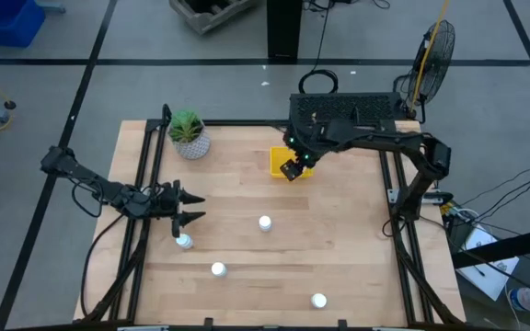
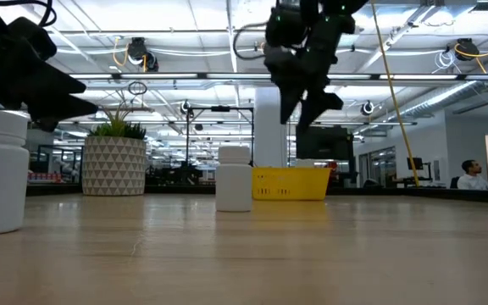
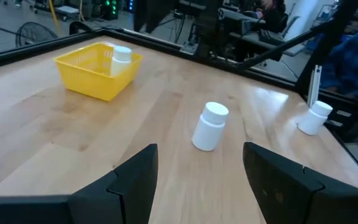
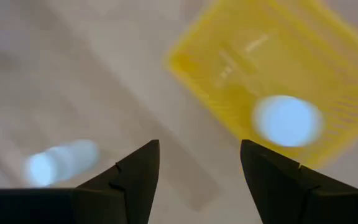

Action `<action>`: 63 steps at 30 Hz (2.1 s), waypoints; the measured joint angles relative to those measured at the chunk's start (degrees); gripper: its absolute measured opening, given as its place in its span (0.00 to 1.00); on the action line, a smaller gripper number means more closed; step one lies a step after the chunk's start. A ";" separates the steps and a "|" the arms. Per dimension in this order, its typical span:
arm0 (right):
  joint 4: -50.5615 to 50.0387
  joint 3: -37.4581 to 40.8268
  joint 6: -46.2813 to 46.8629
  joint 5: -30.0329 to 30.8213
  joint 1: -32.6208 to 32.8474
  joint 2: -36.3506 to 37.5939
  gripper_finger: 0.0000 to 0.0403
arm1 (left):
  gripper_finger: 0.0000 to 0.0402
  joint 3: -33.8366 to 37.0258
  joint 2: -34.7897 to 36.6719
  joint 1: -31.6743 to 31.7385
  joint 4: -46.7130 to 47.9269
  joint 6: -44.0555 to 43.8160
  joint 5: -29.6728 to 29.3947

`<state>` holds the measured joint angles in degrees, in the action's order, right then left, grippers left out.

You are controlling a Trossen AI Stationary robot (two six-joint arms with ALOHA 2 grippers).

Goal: Pick and place pill bottles into a basket
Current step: Put the white pill bottle into the yellow bin

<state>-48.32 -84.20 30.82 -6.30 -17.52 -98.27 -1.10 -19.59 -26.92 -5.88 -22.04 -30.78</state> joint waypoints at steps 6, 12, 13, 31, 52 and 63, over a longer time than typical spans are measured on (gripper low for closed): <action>9.46 -0.01 2.60 -2.66 7.94 -0.14 0.53 | 0.60 0.00 0.00 0.00 0.00 0.98 0.83; 13.10 -0.02 4.07 -2.66 12.98 -0.27 0.53 | 0.60 0.00 0.00 -0.02 0.16 1.76 0.89; 13.25 -0.02 3.67 -2.67 13.65 -0.27 0.53 | 0.60 0.00 0.00 -0.02 0.20 2.07 1.00; 16.31 -0.07 -4.59 0.22 20.07 -1.88 0.53 | 0.60 0.00 0.00 -0.02 0.62 5.34 7.65; 18.89 -0.11 -10.98 -2.95 21.02 -8.12 0.75 | 0.60 0.00 0.00 -0.02 -0.33 5.22 6.71; 20.67 -0.07 -10.56 -2.91 21.02 -11.88 0.80 | 0.60 0.00 0.00 0.00 -0.49 5.13 6.71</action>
<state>-27.65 -84.27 20.26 -9.21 3.51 -110.15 -1.10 -19.59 -26.92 -6.37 -16.91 -24.08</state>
